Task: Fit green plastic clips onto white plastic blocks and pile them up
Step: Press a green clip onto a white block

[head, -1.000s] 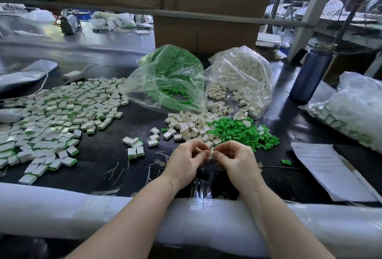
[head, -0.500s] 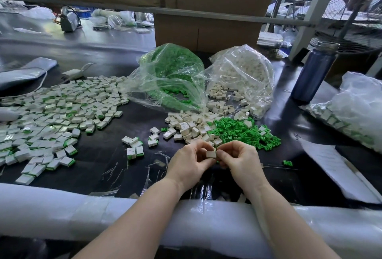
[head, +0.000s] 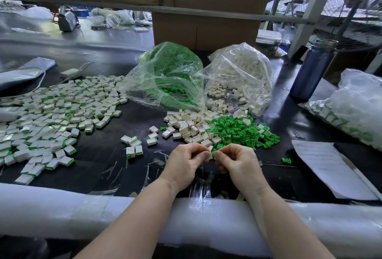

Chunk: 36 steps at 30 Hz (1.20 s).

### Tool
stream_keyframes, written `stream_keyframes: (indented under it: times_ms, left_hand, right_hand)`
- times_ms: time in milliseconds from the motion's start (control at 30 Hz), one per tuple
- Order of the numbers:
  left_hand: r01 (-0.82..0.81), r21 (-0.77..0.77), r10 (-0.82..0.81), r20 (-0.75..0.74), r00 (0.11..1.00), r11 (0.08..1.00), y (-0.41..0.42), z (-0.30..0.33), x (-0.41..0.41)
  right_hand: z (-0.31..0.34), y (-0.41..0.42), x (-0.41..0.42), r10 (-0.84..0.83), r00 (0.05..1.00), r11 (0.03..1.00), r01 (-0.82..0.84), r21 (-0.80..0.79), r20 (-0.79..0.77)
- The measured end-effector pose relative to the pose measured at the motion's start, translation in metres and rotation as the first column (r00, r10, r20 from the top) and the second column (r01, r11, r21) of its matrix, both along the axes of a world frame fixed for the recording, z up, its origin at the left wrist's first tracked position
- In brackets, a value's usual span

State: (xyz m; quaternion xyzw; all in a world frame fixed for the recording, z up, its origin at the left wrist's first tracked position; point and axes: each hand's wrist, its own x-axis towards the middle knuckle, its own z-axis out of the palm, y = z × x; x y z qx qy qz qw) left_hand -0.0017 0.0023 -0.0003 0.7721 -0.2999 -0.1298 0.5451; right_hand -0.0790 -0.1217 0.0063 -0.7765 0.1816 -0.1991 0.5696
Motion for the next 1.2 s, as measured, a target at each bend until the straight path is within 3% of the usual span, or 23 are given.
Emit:
stream_keyframes:
  times_ms: [267, 800, 1067, 1200]
  left_hand:
    - [0.010, 0.042, -0.012, 0.041, 0.999, 0.999, 0.0009, -0.0004, -0.0028]
    - [0.024, 0.096, -0.036, 0.121, 0.992, 0.995, 0.0021, 0.0027, -0.0058]
    - [0.000, 0.094, -0.015, 0.156, 0.988, 0.996, 0.0013, 0.0014, -0.0059]
    - [-0.037, 0.058, 0.030, 0.129, 0.991, 0.998, -0.0013, -0.0004, -0.0056]
  right_hand:
    - [-0.0022, -0.0021, -0.0008, 0.031, 0.998, 0.994, -0.037, -0.100, -0.057]
    - [0.0024, -0.0039, -0.0043, 0.108, 0.990, 0.989, -0.115, -0.090, -0.087]
    - [0.0028, -0.0020, -0.0045, 0.101, 0.992, 0.992, -0.106, -0.069, -0.071]
    - [-0.0005, 0.0007, -0.0024, 0.013, 0.999, 0.997, -0.016, -0.077, -0.031]
